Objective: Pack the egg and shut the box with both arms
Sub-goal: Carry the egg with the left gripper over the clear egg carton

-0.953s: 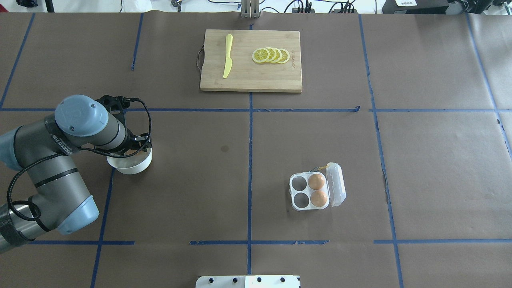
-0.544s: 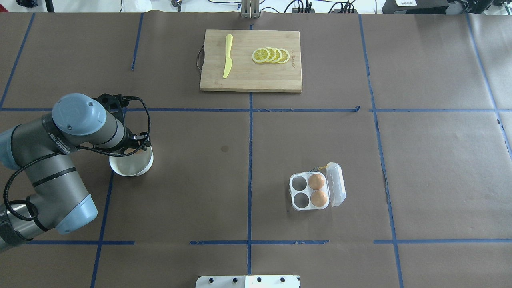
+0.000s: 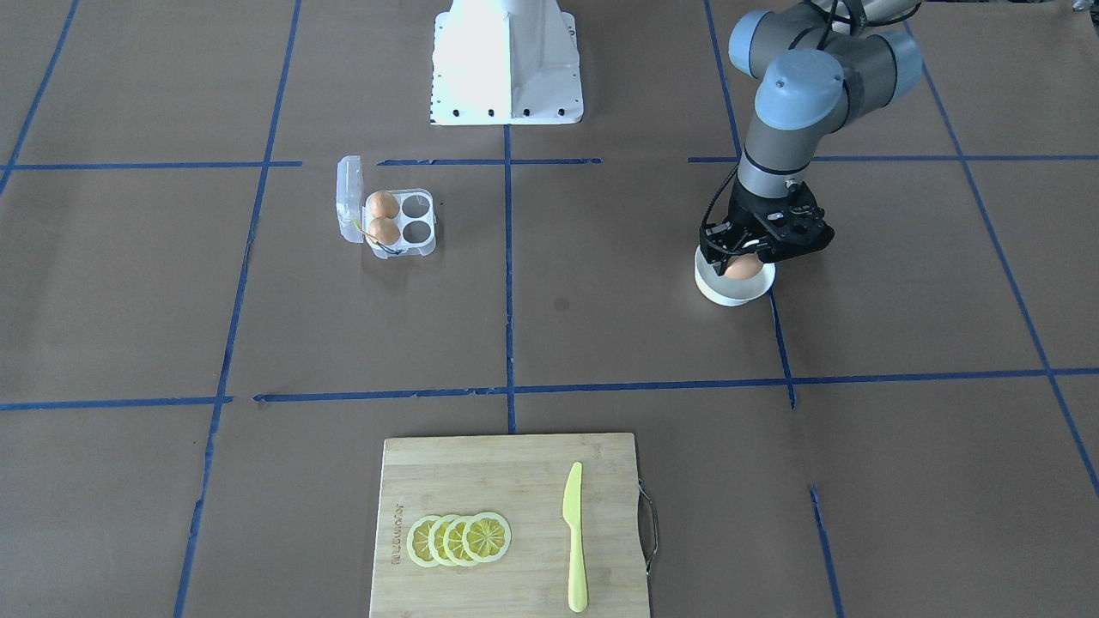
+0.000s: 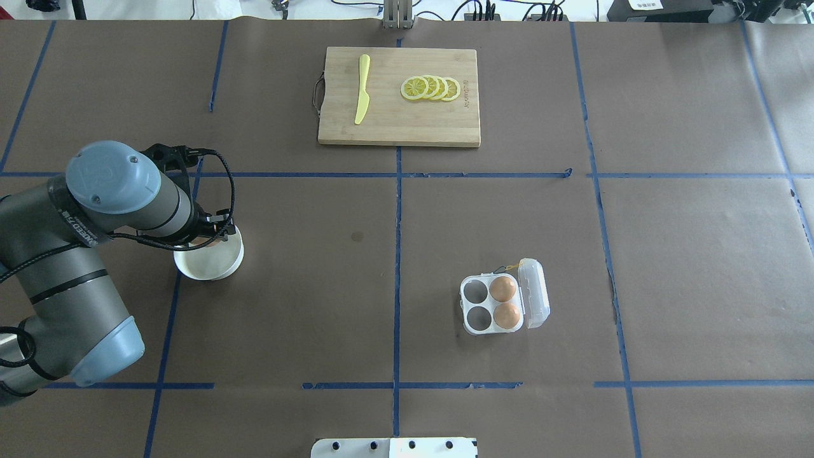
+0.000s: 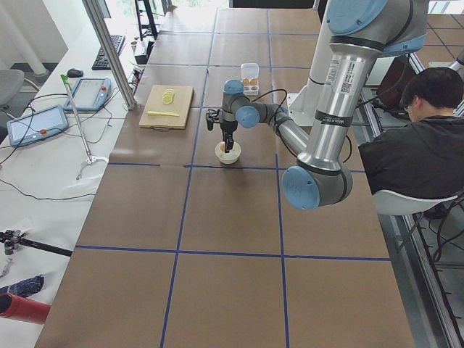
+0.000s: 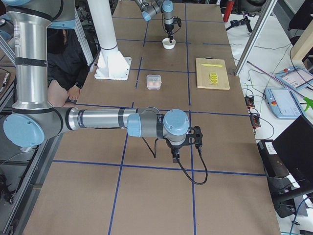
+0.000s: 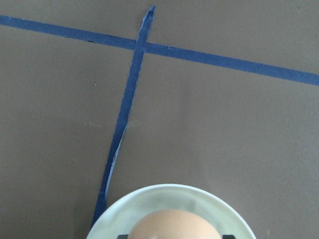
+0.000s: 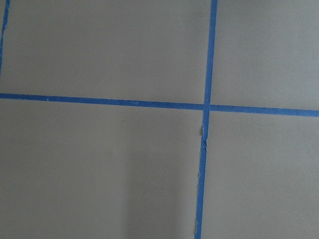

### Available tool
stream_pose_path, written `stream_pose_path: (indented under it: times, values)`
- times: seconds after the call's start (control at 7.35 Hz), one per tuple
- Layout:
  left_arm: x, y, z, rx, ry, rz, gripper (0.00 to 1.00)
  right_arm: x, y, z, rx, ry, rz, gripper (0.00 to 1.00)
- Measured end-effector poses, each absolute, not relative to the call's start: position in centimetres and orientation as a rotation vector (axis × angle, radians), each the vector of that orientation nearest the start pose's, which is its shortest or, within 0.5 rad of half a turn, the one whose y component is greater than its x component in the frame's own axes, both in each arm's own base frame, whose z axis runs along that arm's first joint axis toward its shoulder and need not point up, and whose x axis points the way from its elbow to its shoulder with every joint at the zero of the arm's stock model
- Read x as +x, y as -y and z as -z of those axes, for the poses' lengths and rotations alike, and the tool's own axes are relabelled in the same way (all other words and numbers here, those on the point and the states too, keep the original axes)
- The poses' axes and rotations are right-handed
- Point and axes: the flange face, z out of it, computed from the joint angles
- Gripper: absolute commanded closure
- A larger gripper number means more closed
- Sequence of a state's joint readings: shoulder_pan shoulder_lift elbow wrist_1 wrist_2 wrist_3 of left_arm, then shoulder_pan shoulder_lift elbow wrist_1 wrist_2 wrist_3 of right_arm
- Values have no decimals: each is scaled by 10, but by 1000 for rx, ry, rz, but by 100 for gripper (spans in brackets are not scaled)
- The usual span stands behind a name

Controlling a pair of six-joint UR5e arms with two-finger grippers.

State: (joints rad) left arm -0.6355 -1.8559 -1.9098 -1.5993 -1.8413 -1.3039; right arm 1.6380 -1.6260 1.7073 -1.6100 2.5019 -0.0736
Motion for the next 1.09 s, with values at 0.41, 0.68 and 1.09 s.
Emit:
stream_pose_path:
  times: [0.41, 0.68, 1.09]
  values:
    - [394, 417, -275, 78, -789, 253, 100, 85, 465, -610, 104, 926, 26, 0]
    - [412, 416, -203, 79, -1017, 274, 100, 84, 465, -610, 104, 926, 26, 0]
    - [478, 389, -159, -36, -1440, 288, 100, 85, 464, -613, 100, 926, 23, 0]
